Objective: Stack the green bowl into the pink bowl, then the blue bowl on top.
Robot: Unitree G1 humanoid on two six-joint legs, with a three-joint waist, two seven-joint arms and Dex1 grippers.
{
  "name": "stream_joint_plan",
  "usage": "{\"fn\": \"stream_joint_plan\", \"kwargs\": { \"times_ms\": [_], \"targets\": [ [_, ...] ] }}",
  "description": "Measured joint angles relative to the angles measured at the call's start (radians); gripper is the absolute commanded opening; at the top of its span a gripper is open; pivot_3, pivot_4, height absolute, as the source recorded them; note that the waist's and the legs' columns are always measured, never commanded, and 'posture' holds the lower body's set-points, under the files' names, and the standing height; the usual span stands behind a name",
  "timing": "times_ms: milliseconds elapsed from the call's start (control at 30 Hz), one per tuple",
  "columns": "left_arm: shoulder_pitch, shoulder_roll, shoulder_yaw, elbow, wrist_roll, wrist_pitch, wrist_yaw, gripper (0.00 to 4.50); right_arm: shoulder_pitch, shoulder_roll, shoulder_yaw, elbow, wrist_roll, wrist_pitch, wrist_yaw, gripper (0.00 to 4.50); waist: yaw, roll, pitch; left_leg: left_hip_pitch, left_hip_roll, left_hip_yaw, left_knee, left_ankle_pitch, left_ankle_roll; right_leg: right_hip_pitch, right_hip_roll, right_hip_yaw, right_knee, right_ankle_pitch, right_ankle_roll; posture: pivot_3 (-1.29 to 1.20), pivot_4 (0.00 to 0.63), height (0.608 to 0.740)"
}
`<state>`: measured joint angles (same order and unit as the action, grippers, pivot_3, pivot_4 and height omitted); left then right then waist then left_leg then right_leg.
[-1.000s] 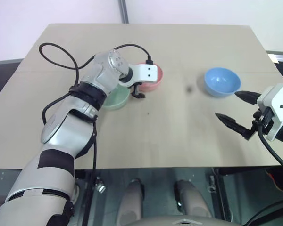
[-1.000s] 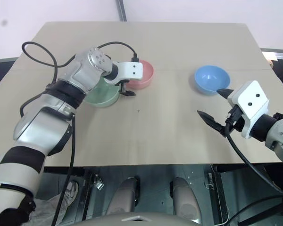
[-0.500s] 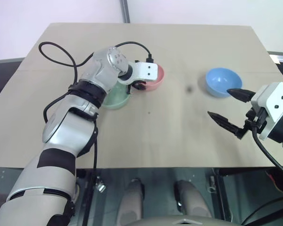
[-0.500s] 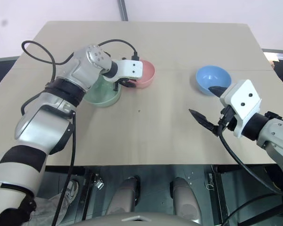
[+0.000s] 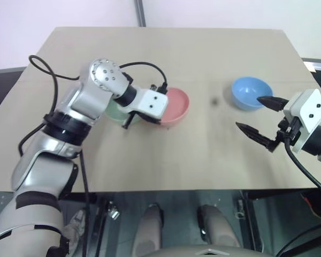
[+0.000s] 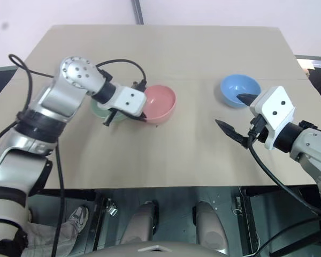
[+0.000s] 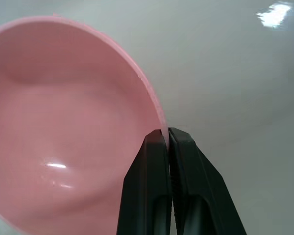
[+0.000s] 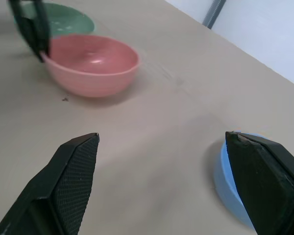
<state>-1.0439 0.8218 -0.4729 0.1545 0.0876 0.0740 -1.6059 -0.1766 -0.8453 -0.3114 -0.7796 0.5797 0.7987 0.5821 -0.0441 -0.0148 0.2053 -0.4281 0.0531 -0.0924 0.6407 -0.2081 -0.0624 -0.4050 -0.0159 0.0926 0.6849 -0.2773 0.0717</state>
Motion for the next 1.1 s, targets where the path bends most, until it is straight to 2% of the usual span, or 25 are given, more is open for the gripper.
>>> {"fn": "stream_joint_plan", "kwargs": {
  "times_ms": [67,200,267,433,533,667,767,933,1100],
  "targets": [
    [0.032,0.035,0.001,-0.059,-0.039,0.012,-0.004,0.09,-0.002,0.0,0.011,0.008,-0.004,-0.014,0.001,4.5,0.003,0.0,0.0,0.0,0.0,0.0,0.002,0.0,0.0,0.0,0.0,0.0,0.002,0.0,0.0,0.0,0.15,0.74],
    [0.074,0.03,0.009,-0.143,-0.111,0.062,-0.004,1.33,-0.003,0.001,0.028,0.022,-0.013,-0.032,0.008,4.5,0.009,0.0,0.0,-0.001,0.0,-0.001,0.008,0.0,0.0,0.0,0.0,-0.001,0.006,0.0,0.0,0.0,0.15,0.74],
    [0.074,0.004,0.029,-0.161,-0.112,0.077,0.023,2.26,-0.004,0.001,0.031,0.033,-0.016,-0.042,0.018,4.5,0.007,0.0,0.0,-0.001,0.0,-0.001,0.01,0.0,0.0,0.0,0.0,0.0,0.008,0.0,0.0,0.0,0.15,0.74],
    [0.078,0.009,0.091,-0.214,-0.137,0.123,0.061,2.26,-0.007,-0.003,0.032,0.056,-0.02,-0.056,0.039,4.5,-0.004,0.0,0.0,0.001,0.0,0.0,0.01,0.0,0.0,0.0,0.002,0.001,0.01,0.0,0.0,0.0,0.15,0.74],
    [0.08,0.101,0.166,-0.254,-0.165,0.175,0.061,2.26,-0.033,-0.004,0.054,0.08,-0.022,-0.066,0.056,4.5,-0.015,0.0,0.0,0.001,0.001,0.0,0.008,0.0,0.0,0.0,0.002,0.001,0.01,0.0,0.0,0.0,0.15,0.74],
    [0.108,0.311,0.229,-0.238,-0.09,0.182,0.058,2.26,-0.063,-0.002,0.096,0.14,-0.032,-0.103,0.087,4.5,-0.024,0.0,0.0,0.002,0.001,0.0,0.007,0.0,0.0,0.0,0.002,0.001,0.009,0.0,0.0,0.0,0.15,0.74],
    [0.164,0.375,0.233,-0.244,-0.043,0.155,0.062,2.26,-0.083,0.002,0.119,0.164,-0.036,-0.116,0.102,4.5,-0.017,0.0,0.0,0.002,0.0,0.0,0.008,0.0,0.0,0.0,0.001,0.001,0.009,-0.001,0.0,0.0,0.15,0.74],
    [0.251,0.379,0.204,-0.249,0.092,0.073,0.148,2.26,-0.095,0.002,0.14,0.172,-0.029,-0.151,0.153,4.5,-0.003,0.0,0.0,0.001,0.0,0.0,0.008,0.0,0.0,0.0,0.001,0.001,0.009,-0.001,0.0,0.0,0.15,0.74],
    [0.274,0.334,0.167,-0.204,0.214,0.037,0.245,2.26,-0.095,0.002,0.142,0.166,-0.017,-0.171,0.18,4.5,0.001,0.0,0.0,0.001,0.0,0.0,0.008,0.0,0.0,-0.001,0.001,0.001,0.009,0.0,0.0,0.0,0.15,0.74]
  ]
}}
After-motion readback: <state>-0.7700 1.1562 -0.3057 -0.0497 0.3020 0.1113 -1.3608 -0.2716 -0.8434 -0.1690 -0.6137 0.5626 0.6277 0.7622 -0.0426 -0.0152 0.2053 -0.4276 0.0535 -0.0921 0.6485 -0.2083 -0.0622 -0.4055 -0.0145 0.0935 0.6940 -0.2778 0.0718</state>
